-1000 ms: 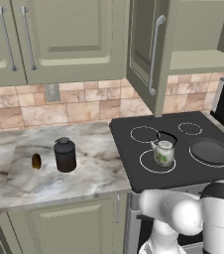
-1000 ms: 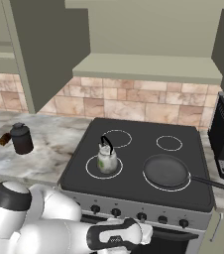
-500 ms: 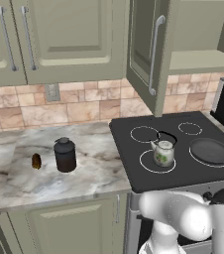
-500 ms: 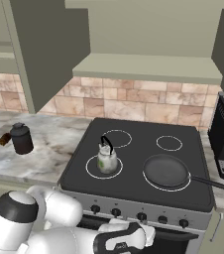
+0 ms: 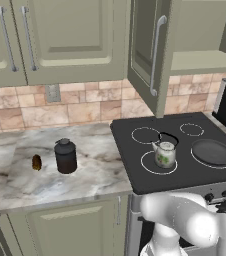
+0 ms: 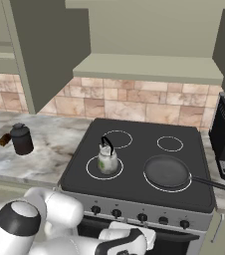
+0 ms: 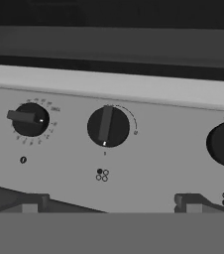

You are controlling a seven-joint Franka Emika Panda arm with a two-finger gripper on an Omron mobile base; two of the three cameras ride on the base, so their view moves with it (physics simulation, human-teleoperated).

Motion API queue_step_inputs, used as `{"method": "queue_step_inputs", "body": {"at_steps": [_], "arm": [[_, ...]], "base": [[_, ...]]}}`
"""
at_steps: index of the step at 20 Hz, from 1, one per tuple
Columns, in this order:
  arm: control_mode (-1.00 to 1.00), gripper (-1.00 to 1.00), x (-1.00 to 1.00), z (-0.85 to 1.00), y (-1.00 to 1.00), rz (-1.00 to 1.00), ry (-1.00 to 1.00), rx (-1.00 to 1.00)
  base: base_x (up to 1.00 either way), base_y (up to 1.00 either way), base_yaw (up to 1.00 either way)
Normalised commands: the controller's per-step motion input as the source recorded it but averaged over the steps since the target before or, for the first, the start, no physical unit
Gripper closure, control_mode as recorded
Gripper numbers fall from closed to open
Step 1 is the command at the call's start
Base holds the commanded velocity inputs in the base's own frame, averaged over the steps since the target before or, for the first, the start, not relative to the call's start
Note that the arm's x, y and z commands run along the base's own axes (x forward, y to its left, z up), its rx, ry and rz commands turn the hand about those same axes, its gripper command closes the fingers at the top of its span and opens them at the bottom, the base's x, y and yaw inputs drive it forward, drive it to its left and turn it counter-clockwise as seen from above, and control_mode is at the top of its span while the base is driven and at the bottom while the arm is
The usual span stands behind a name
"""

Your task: Pick the pan from the cabinet and place it on the stove. Then turn on the stove burner for the pan.

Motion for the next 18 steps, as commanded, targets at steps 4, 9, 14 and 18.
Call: {"method": "queue_step_inputs", "body": {"at_steps": [4,9,14,18], "arm": [[-1.00,-1.00,0.05,0.00,0.00,0.00,0.00,0.00],[-1.00,-1.00,0.08,0.00,0.00,0.00,0.00,0.00],[-1.00,-1.00,0.11,-0.04,0.00,0.00,0.00,0.00],[-1.00,-1.00,0.07,-0.10,-0.01,0.00,-0.02,0.00]], "base": [[0.00,0.00,0.00],[0.00,0.00,0.00],[0.00,0.00,0.00],[0.00,0.00,0.00]]}}
